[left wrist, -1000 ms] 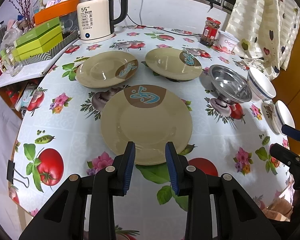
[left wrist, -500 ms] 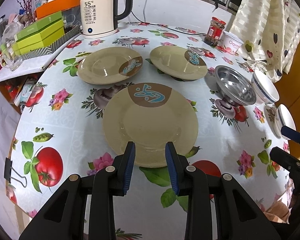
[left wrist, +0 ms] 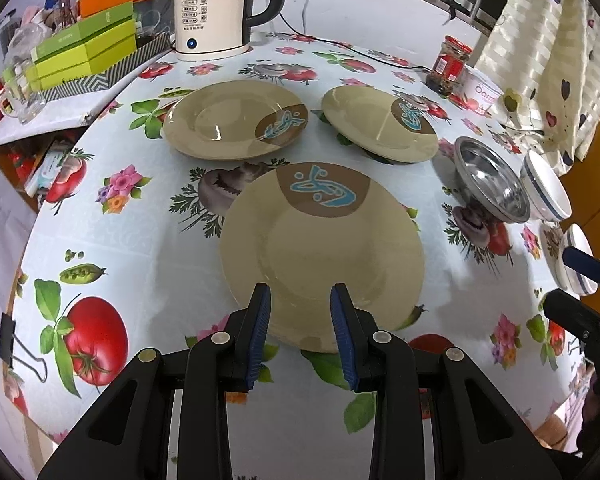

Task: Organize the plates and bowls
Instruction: 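Move the left tool toward the beige plate rim while the right tool approaches it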

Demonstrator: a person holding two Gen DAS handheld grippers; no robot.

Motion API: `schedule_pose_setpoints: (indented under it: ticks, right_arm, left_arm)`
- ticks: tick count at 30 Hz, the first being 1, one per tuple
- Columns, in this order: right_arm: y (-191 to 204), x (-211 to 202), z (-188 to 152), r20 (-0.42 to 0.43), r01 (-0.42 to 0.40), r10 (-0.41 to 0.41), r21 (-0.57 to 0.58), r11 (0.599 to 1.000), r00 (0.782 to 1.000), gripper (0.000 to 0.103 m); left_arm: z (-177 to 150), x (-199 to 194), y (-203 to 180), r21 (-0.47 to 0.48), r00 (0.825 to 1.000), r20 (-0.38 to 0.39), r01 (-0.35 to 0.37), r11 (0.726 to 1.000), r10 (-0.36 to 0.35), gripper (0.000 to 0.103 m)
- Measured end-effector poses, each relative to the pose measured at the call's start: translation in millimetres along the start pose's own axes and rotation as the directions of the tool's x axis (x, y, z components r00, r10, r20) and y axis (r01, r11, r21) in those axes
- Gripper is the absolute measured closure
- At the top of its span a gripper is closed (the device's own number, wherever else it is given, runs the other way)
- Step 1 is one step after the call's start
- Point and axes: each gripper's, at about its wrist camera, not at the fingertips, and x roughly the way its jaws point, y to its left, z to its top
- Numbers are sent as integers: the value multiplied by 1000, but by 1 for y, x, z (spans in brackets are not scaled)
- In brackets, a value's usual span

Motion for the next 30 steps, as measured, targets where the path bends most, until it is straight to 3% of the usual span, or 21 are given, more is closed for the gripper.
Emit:
schedule_pose_setpoints:
  ticks: [15,30]
  right_arm:
    - [30,28,55,8,-54,55,-62,997,998,0]
    - [51,55,84,-11,-76,75,-104,992,997,0]
  left_arm:
    - [21,10,18,-33,1000,-4,0,999,-1,71]
    - [40,20,34,-71,1000,-8,-5,997,5,71]
